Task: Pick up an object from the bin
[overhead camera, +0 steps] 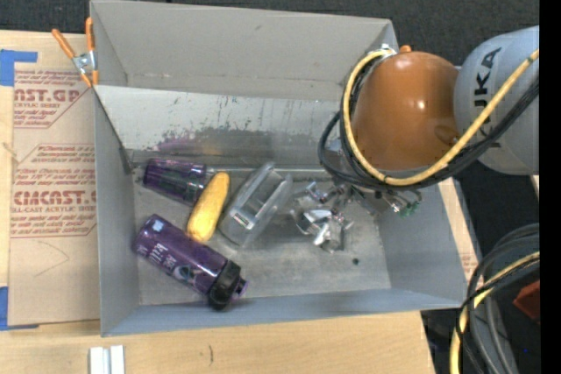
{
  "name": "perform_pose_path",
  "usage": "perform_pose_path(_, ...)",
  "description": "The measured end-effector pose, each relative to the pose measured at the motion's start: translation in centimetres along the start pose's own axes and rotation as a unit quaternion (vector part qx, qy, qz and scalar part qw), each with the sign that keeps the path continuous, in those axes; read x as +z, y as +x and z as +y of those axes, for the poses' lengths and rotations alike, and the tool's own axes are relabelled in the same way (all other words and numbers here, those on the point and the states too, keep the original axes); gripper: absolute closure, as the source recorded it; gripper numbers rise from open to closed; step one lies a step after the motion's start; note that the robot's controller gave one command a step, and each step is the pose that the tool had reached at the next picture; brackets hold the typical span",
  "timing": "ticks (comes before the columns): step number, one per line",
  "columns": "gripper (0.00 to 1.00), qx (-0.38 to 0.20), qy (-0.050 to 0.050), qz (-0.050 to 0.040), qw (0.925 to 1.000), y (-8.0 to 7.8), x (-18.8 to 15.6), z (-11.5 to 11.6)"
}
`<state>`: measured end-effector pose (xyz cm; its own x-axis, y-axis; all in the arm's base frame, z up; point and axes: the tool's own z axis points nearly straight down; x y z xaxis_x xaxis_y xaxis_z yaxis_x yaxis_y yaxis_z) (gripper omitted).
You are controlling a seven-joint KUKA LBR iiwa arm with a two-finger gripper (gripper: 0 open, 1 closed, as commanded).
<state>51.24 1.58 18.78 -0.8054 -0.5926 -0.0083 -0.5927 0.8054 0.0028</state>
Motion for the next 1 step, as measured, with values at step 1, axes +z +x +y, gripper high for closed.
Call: perform_pose_path(1,1.0,0.003,-0.003,0.0027,1.0,-0.22,-4.35,0.07)
